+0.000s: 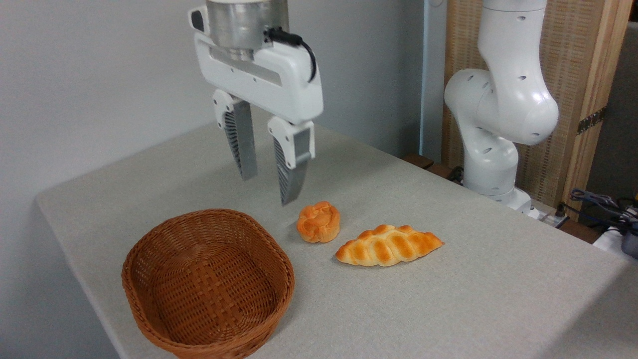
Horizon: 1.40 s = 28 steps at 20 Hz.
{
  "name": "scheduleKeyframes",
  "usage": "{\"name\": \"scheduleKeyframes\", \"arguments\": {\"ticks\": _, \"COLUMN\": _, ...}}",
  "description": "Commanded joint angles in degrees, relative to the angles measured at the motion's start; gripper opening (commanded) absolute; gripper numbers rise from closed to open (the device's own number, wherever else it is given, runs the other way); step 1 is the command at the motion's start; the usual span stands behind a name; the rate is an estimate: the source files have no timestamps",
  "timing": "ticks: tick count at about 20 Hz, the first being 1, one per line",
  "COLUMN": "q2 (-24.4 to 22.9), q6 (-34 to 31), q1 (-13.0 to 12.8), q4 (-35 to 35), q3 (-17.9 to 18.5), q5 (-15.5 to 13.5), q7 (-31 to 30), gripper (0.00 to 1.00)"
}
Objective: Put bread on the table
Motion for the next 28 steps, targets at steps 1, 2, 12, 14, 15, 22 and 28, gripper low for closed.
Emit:
{"name": "scheduleKeyframes", "arguments": {"ticks": 1, "q2": 0.94, "q6": -1.89, "q1": 0.25, "q4": 2.58, "q3": -3.97, "q5": -0.04, "q7": -6.09, "gripper": 1.00}}
{"name": "scheduleKeyframes", "arguments": {"ticks": 2, "q2": 1.03, "q6": -1.89, "q1": 0.33, "q4": 2.58, "q3": -4.32, "q5": 0.05, "q7": -6.37, "gripper": 1.00}}
{"name": "scheduleKeyframes", "arguments": {"ticks": 12, "q2": 1.82, "q6": -1.89, "q1": 6.93, "q4": 2.66, "q3": -12.76, "q5": 3.03, "q7": -6.37, "gripper": 1.00}}
{"name": "scheduleKeyframes", "arguments": {"ticks": 14, "q2": 1.73, "q6": -1.97, "q1": 6.84, "q4": 2.66, "q3": -12.59, "q5": 3.04, "q7": -6.55, "gripper": 1.00}}
{"name": "scheduleKeyframes", "arguments": {"ticks": 15, "q2": 1.73, "q6": -1.98, "q1": 6.84, "q4": 2.66, "q3": -12.33, "q5": 3.04, "q7": -6.46, "gripper": 1.00}}
{"name": "scheduleKeyframes", "arguments": {"ticks": 22, "q2": 1.56, "q6": -3.11, "q1": 7.28, "q4": 2.66, "q3": -11.62, "q5": 3.12, "q7": -5.67, "gripper": 1.00}}
{"name": "scheduleKeyframes", "arguments": {"ticks": 28, "q2": 1.47, "q6": -5.67, "q1": 7.28, "q4": 2.75, "q3": -10.31, "q5": 2.95, "q7": -2.77, "gripper": 1.00}}
